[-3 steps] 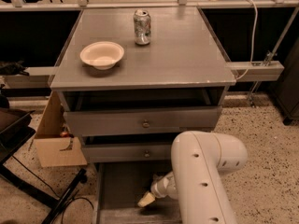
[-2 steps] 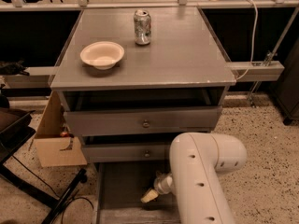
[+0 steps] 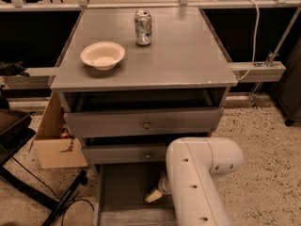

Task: Pick sponge from bottom drawer and place on counter

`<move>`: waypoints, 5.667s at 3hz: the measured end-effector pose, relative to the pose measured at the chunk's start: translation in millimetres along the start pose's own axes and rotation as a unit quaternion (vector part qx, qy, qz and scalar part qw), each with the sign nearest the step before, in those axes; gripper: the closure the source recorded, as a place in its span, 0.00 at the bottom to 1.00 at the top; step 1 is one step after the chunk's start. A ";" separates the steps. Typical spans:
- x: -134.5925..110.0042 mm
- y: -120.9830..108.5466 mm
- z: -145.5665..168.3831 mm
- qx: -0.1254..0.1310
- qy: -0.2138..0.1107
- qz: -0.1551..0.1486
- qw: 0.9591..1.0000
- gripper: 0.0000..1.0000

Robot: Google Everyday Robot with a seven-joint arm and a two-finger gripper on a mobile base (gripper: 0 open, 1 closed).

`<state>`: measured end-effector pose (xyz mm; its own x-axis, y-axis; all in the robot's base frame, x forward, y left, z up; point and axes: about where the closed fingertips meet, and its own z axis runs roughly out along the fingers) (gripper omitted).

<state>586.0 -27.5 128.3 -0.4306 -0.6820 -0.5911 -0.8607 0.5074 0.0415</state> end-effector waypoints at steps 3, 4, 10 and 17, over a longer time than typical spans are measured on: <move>17.9 6.9 24.9 -0.006 0.020 0.005 1.000 0.50; 14.8 7.3 20.8 -0.006 0.019 0.004 1.000 0.74; -28.3 -21.7 -400.0 -0.009 -0.134 -0.083 0.987 1.00; -193.5 -108.3 -692.1 0.088 -0.034 -0.128 0.987 1.00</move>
Offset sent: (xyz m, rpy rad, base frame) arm -0.0055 0.0035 -0.0664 -0.0743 0.0688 -0.0071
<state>574.6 -314.9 795.7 -0.1799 -0.7663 -0.6167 -0.8760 0.4100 -0.2539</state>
